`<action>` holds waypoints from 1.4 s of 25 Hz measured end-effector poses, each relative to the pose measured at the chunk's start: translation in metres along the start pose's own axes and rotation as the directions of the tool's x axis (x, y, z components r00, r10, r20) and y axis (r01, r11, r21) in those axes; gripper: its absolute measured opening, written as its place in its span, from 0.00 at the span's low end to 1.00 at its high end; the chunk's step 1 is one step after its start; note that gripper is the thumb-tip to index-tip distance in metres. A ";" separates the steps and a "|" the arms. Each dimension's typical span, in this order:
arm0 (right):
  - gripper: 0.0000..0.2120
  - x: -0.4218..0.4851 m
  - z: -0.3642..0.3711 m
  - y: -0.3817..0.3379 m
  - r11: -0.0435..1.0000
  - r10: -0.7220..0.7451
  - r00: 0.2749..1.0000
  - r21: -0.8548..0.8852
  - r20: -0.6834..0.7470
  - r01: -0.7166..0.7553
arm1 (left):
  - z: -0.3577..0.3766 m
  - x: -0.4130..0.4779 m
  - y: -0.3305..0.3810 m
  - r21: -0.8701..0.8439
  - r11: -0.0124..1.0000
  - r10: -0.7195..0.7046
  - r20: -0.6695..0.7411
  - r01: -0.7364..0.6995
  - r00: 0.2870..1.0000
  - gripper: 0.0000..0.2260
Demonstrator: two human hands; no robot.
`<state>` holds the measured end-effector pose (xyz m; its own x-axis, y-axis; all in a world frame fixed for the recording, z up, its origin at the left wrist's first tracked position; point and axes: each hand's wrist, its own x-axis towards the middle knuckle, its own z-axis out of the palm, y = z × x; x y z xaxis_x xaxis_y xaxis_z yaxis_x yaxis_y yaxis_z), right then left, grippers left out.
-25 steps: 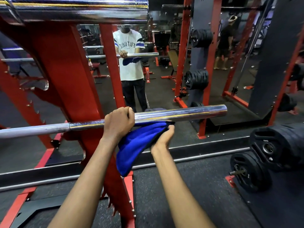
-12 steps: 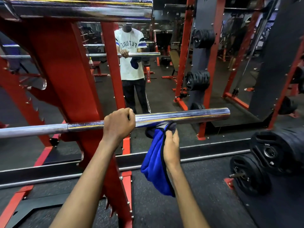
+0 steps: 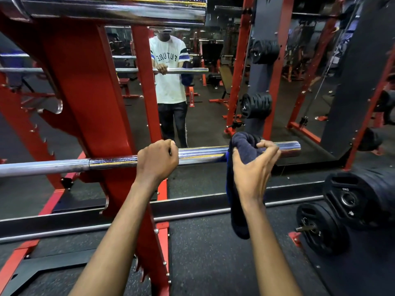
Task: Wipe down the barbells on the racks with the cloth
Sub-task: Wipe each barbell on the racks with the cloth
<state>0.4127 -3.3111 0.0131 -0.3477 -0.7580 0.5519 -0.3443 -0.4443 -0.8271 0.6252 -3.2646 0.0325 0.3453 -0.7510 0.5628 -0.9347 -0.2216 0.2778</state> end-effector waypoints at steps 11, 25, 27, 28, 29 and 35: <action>0.18 0.029 0.023 0.014 0.844 -0.347 0.869 -0.286 0.353 0.453 | -0.013 -0.005 -0.029 -0.003 0.992 0.126 0.021 -0.126 0.992 0.13; 0.20 -0.057 0.078 -0.061 0.925 -0.308 0.703 0.028 0.641 0.380 | -0.032 -0.011 -0.073 0.046 0.994 0.094 0.087 -0.098 0.992 0.06; 0.18 -0.054 0.079 -0.058 0.938 -0.285 0.747 0.013 0.600 0.347 | -0.033 -0.012 -0.083 0.035 0.993 0.112 0.079 -0.115 0.991 0.07; 0.16 -0.058 0.084 -0.062 0.929 -0.291 0.759 -0.016 0.583 0.369 | -0.034 -0.014 -0.090 0.008 0.994 0.106 0.077 -0.107 0.991 0.08; 0.15 -0.066 0.091 -0.067 0.912 -0.310 0.751 -0.043 0.584 0.409 | -0.037 -0.016 -0.098 -0.018 0.996 0.087 0.074 -0.086 0.993 0.09; 0.23 -0.096 0.103 -0.085 0.762 -0.415 0.582 -0.082 0.699 0.642 | -0.050 -0.022 -0.123 0.207 0.976 -0.089 0.115 0.064 0.989 0.21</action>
<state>0.5658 -3.2497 0.0196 0.5505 -0.5908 0.5899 -0.5575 -0.7861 -0.2671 0.7366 -3.1895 0.0249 0.4155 -0.7948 0.4424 -0.9077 -0.3934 0.1459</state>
